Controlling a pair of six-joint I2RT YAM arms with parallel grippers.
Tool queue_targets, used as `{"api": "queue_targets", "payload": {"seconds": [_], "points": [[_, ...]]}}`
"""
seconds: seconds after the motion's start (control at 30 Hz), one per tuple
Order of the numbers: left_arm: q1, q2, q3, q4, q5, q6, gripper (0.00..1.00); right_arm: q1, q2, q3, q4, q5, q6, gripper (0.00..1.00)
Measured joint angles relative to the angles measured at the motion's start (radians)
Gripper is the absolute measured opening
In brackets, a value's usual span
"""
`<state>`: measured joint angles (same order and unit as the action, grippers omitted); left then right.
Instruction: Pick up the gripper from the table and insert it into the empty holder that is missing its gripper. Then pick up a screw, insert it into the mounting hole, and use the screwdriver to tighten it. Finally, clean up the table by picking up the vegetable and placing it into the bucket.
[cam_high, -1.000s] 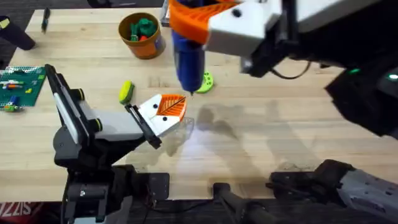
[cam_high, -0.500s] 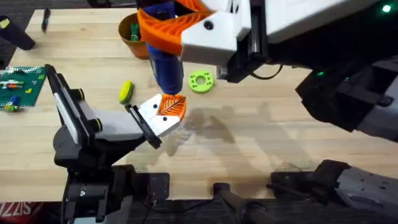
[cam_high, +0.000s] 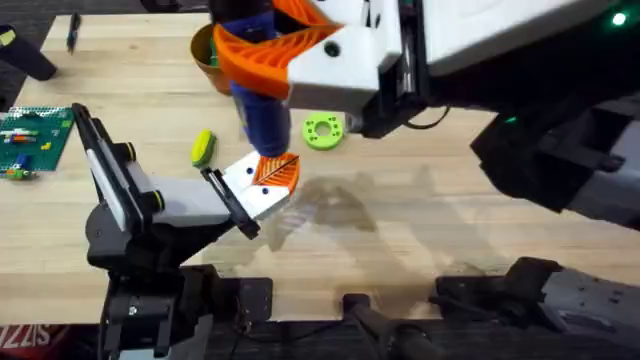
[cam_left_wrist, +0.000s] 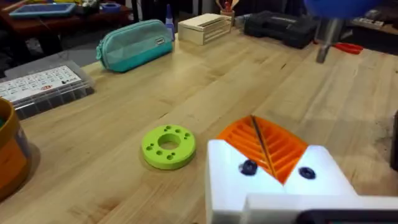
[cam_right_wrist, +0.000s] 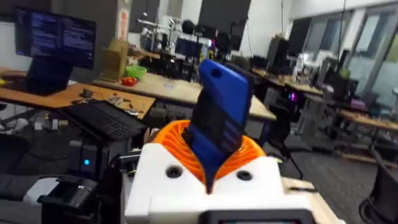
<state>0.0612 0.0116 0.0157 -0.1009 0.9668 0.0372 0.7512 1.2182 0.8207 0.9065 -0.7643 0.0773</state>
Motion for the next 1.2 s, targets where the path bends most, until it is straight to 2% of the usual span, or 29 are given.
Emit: {"api": "queue_targets", "payload": {"seconds": [0.17, 0.3, 0.53, 0.67, 1.2], "points": [[0.000, 0.000, 0.000, 0.000, 0.000, 0.000, 0.005, 0.040, 0.055, 0.000, 0.088, 0.000, -0.003, 0.009], [0.000, 0.000, 0.000, 0.000, 0.000, 0.000, 0.005, 0.064, 0.082, 0.000, 0.099, 0.000, -0.003, 0.009], [0.000, 0.000, 0.000, 0.000, 0.000, 0.000, 0.005, 0.066, 0.107, 0.000, 0.113, 0.000, -0.035, 0.009], [0.000, 0.000, 0.000, 0.000, 0.000, 0.000, 0.005, 0.066, 0.162, 0.000, 0.162, 0.000, -0.059, 0.009], [0.000, 0.000, 0.000, 0.000, -0.003, 0.000, 0.005, 0.087, 0.180, 0.000, 0.167, 0.032, -0.063, 0.009]]}}
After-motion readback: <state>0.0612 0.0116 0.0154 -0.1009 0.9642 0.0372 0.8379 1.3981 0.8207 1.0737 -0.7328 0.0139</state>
